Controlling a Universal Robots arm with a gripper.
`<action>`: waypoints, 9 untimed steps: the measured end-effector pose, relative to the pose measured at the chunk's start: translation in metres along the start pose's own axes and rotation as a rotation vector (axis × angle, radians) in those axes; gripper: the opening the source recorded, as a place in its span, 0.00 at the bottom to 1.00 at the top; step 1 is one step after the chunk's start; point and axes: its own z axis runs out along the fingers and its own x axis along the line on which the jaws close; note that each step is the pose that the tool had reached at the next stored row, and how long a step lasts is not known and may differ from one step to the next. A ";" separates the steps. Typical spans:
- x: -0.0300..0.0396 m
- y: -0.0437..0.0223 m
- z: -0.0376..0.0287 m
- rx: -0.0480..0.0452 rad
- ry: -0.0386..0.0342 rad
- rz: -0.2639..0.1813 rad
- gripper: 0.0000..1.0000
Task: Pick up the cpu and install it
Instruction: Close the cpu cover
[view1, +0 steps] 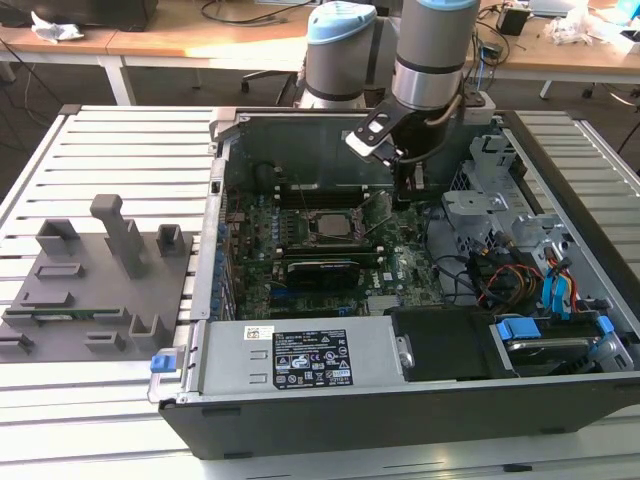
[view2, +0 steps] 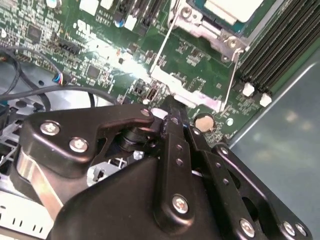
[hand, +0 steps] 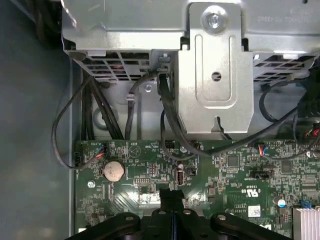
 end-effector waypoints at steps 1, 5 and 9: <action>0.0000 -0.0017 -0.0001 0.0000 -0.0001 0.000 0.11; -0.0001 -0.0161 -0.0008 -0.0002 0.0001 0.000 0.11; -0.0002 -0.0285 -0.0015 -0.0027 0.0000 0.000 0.11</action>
